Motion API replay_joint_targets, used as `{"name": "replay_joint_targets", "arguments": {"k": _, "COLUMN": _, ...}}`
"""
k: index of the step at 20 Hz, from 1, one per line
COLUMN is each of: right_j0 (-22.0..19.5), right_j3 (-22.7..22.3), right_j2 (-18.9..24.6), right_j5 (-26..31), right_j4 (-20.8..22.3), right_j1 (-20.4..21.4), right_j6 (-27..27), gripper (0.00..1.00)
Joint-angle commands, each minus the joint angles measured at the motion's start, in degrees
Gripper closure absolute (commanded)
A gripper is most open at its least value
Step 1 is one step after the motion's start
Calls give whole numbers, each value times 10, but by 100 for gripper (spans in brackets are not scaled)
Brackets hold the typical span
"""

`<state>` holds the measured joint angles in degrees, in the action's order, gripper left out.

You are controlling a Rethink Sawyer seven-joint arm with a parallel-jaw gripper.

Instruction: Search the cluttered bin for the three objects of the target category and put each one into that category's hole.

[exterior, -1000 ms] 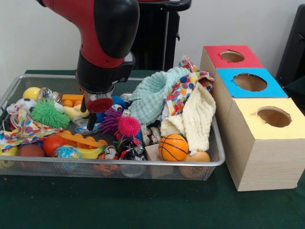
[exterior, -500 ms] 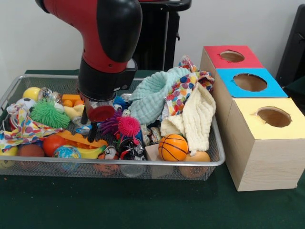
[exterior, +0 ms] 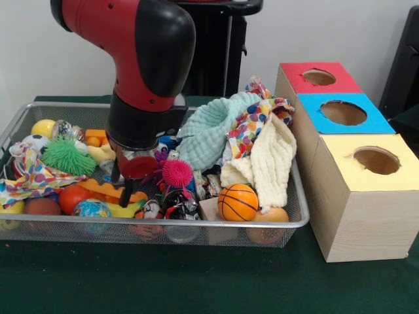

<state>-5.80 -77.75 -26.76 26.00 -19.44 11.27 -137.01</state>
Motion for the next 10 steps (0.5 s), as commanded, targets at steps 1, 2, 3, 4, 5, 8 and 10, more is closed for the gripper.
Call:
{"name": "replay_joint_targets", "arguments": {"k": 1, "right_j0": -4, "right_j3": -12, "right_j2": 68, "right_j5": 34, "right_j4": -21, "right_j1": -40, "right_j6": -91, "gripper": 0}}
{"name": "replay_joint_targets", "arguments": {"k": 2, "right_j0": -4, "right_j3": -14, "right_j2": 70, "right_j5": 35, "right_j4": -21, "right_j1": -38, "right_j6": -90, "gripper": 0}}
{"name": "replay_joint_targets", "arguments": {"k": 3, "right_j0": -3, "right_j3": -19, "right_j2": 72, "right_j5": 34, "right_j4": -21, "right_j1": -34, "right_j6": -89, "gripper": 0}}
{"name": "replay_joint_targets", "arguments": {"k": 4, "right_j0": -2, "right_j3": -24, "right_j2": 73, "right_j5": 36, "right_j4": -21, "right_j1": -29, "right_j6": -88, "gripper": 0}}
{"name": "replay_joint_targets", "arguments": {"k": 5, "right_j0": 0, "right_j3": -28, "right_j2": 73, "right_j5": 37, "right_j4": -20, "right_j1": -24, "right_j6": -87, "gripper": 0}}
{"name": "replay_joint_targets", "arguments": {"k": 8, "right_j0": 6, "right_j3": -39, "right_j2": 68, "right_j5": 54, "right_j4": -20, "right_j1": -6, "right_j6": -87, "gripper": 0}}
{"name": "replay_joint_targets", "arguments": {"k": 10, "right_j0": 12, "right_j3": -43, "right_j2": 62, "right_j5": 70, "right_j4": -18, "right_j1": 5, "right_j6": -87, "gripper": 0}}
